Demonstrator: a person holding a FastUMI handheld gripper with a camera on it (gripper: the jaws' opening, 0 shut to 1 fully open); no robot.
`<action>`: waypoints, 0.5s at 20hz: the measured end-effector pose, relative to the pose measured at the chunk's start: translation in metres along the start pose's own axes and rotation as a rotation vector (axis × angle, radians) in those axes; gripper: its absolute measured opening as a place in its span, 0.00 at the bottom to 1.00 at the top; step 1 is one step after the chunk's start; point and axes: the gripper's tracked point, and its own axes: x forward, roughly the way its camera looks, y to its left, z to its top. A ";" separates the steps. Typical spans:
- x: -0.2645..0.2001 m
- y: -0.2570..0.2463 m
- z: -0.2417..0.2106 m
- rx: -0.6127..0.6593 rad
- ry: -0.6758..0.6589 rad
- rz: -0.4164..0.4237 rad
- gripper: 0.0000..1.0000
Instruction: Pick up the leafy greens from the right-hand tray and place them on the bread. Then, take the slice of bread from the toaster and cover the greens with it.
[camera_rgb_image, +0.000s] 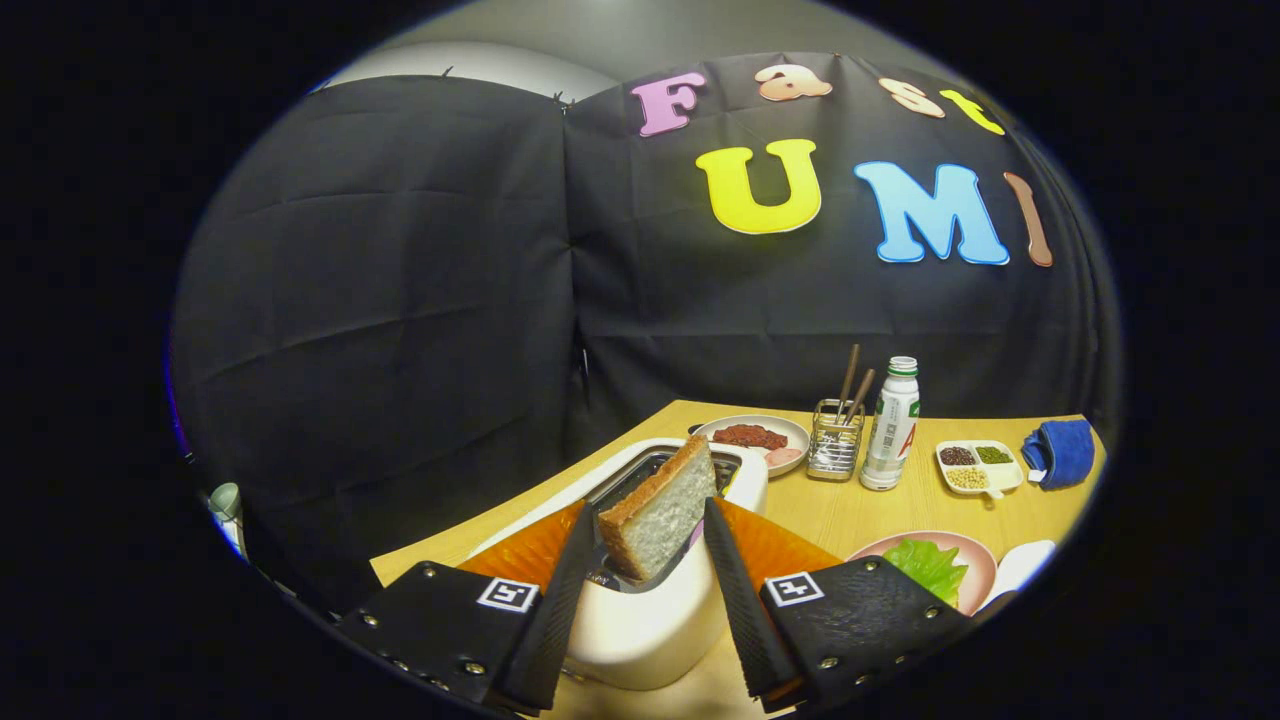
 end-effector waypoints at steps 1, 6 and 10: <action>0.005 0.001 -0.002 0.007 0.006 -0.011 0.68; 0.015 0.004 -0.002 -0.004 -0.005 -0.043 0.30; 0.011 0.000 0.008 -0.005 -0.051 -0.047 0.11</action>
